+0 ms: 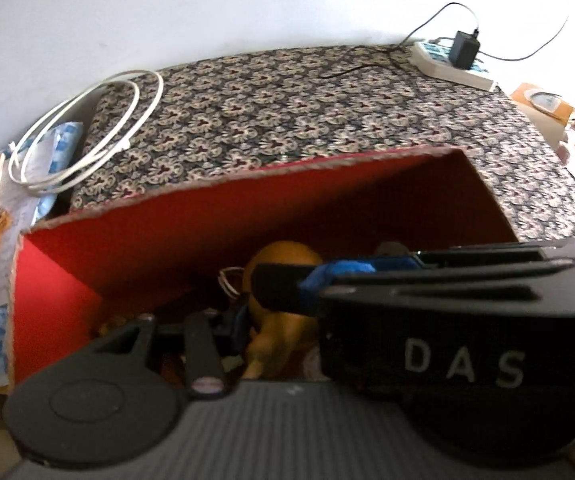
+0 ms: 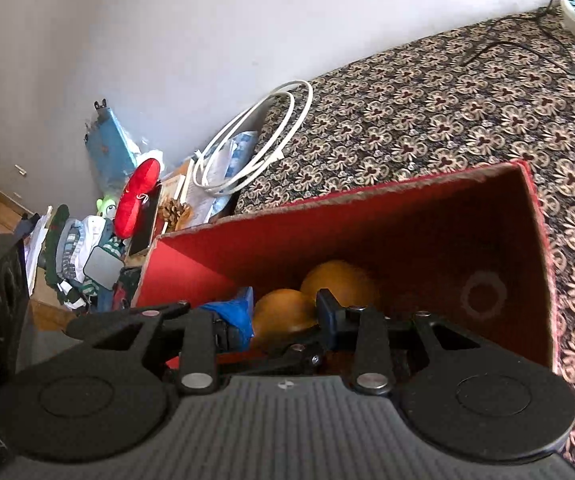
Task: Organize rigid objects
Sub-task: 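Lower the gourd into the red box and open the right gripper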
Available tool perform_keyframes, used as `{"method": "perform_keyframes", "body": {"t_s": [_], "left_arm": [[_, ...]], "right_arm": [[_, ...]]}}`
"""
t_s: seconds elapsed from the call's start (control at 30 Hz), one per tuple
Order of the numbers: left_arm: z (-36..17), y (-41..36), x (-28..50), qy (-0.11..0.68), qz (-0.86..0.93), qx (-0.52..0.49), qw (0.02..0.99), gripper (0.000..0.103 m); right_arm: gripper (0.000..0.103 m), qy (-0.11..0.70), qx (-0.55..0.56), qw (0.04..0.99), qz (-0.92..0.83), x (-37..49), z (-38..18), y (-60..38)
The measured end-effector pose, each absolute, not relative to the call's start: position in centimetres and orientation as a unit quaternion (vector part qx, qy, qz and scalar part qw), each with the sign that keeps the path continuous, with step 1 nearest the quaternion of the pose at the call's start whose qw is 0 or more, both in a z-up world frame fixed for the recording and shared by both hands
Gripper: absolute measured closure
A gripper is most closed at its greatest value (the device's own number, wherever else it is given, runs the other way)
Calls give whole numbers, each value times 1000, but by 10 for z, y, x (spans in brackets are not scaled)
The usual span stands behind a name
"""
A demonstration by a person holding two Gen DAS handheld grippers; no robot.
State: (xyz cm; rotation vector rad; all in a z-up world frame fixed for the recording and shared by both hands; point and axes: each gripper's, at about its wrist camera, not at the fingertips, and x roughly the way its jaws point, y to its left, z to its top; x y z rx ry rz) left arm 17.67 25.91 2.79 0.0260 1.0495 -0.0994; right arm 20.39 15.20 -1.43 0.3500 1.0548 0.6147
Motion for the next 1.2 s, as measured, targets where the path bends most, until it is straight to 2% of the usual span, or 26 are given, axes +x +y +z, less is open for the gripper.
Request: {"method": "perform_keyframes", "body": {"t_s": [0.2,0.4,0.57,0.67,0.87,1.2], "left_arm": [[26,264,181,492,-38,18,869,63],[19,270,182,503,-33,14,864,55],[16,267,181,507,-17,18,862,45],[16,268,181,507,-21,15,861,32],[15,277,181,512,-22,-23,858,29],[18,278,178,505,-33,-31,862,26]], "right_arm": [[84,476,156,811,302,205,-16,156],[82,475,168,807,309,205,-22,154],[81,473,159,809,312,204,-22,156],[81,470,170,809,309,205,-24,153],[81,470,168,814,295,207,-25,152],[81,463,164,822,289,206,-24,152]]}}
